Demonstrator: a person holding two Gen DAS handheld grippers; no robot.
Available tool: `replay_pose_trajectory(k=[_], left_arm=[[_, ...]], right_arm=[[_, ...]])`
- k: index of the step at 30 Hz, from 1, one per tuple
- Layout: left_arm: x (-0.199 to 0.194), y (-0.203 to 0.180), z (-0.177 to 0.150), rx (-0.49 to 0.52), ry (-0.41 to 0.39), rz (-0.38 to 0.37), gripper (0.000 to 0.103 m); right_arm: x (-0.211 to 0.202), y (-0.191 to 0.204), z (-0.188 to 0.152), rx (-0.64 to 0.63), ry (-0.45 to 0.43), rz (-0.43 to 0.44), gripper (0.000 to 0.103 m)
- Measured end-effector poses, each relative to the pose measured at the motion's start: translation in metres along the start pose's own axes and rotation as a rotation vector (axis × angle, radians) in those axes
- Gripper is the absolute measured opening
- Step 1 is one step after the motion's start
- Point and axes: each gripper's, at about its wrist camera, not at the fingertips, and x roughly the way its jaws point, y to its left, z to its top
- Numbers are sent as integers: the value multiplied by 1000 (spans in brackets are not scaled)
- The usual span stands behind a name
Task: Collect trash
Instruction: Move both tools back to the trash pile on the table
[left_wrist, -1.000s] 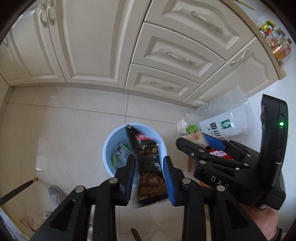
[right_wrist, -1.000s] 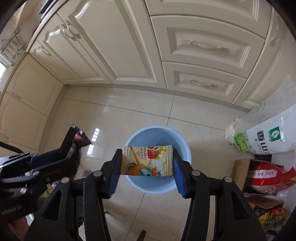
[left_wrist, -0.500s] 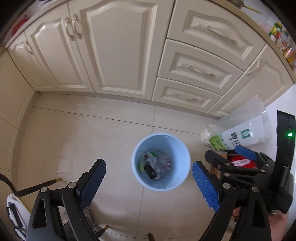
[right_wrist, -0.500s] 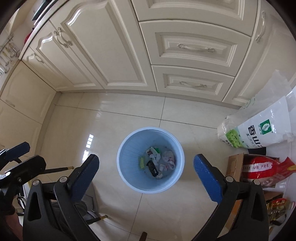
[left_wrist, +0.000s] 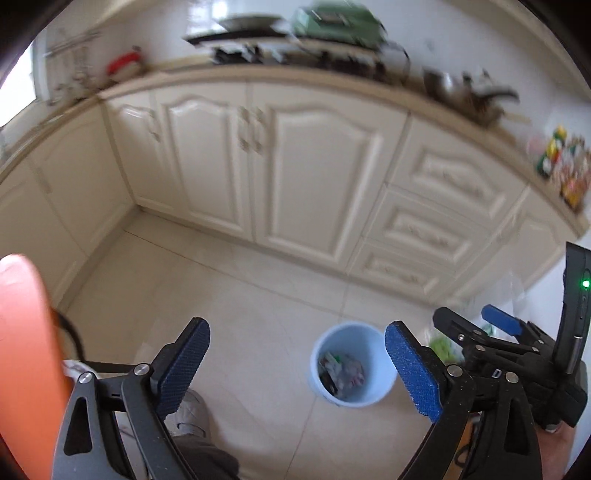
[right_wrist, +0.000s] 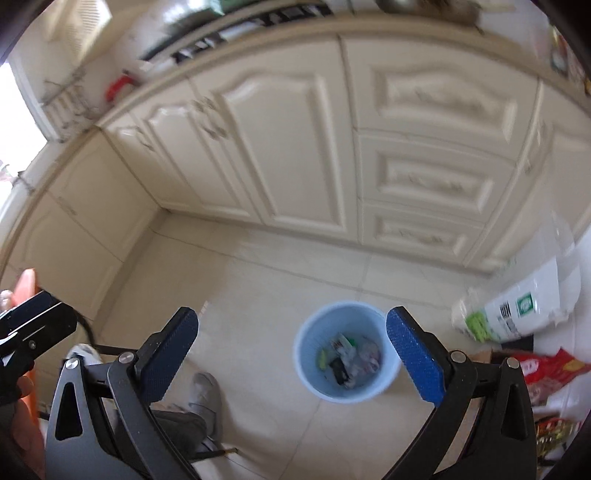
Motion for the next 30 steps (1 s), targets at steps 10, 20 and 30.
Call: replay_pose_trajectory(k=[10, 20, 30], left_arm=[[-200, 105, -72, -187, -252, 152, 98], [-352, 154, -182, -361, -402, 392, 102], [-417, 199, -266, -540, -386, 570, 102]], right_arm=[[-94, 173, 10, -223, -175, 203, 103], [-134, 338, -18, -460, -209, 422, 103], [-112, 459, -59, -650, -121, 539, 103]])
